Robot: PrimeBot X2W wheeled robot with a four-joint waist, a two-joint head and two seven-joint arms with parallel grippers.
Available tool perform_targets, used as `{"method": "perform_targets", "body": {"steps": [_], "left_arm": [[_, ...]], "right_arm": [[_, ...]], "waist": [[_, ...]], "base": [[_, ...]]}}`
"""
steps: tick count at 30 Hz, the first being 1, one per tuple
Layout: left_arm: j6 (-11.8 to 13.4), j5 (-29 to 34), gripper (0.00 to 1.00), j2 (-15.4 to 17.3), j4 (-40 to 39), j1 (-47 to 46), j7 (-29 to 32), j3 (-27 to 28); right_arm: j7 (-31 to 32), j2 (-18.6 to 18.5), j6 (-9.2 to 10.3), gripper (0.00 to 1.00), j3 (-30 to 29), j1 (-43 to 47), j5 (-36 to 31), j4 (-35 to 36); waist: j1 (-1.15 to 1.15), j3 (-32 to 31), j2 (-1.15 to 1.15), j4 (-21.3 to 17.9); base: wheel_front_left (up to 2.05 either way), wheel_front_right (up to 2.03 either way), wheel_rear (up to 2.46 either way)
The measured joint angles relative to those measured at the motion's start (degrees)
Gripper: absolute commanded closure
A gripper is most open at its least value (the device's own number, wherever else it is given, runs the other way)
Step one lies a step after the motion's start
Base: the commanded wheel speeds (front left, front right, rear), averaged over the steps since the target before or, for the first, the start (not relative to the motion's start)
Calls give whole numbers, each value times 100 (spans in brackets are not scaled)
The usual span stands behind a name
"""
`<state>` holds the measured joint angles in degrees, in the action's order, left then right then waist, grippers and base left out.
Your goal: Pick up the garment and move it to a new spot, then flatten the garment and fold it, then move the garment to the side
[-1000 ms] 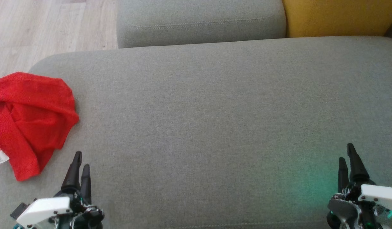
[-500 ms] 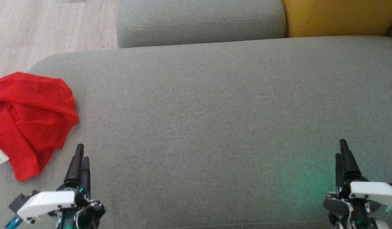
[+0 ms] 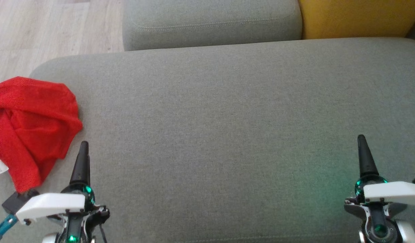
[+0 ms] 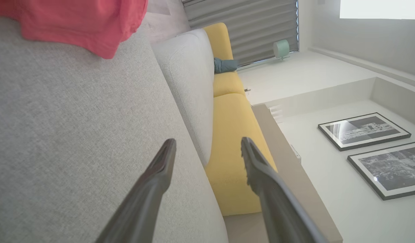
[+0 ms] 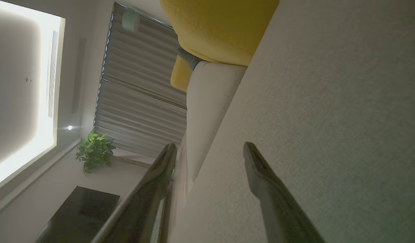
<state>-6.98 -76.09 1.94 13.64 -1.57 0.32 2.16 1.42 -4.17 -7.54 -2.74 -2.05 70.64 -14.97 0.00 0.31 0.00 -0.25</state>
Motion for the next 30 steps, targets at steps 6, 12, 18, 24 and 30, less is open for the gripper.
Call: {"method": "perform_targets", "body": {"steps": [6,12,18,24,30], "left_arm": [[0,592,0,16,-127,-1,-93,-21],[0,1180,0,30,-256,0,-192,-54],[-1,1774,0,54,-354,1,-294,-126],[-7,2356,0,92,-434,5,-366,-153],[-7,2788,0,111,-459,15,-456,-183]], "right_arm": [[-43,-11,0,0,65,-2,-645,148],[-77,-25,0,0,132,-2,-1229,267],[-101,-31,0,0,235,-1,-1756,353],[-132,-31,0,0,296,0,-2235,408],[-146,-32,0,0,382,2,-2572,432]], "waist": [[0,-11,0,-9],[0,-30,0,-20],[0,-48,0,-23],[0,-68,0,-24],[0,-83,0,-29]], "base": [[0,0,0],[0,0,0],[0,0,0],[0,0,0],[0,0,0]]}}
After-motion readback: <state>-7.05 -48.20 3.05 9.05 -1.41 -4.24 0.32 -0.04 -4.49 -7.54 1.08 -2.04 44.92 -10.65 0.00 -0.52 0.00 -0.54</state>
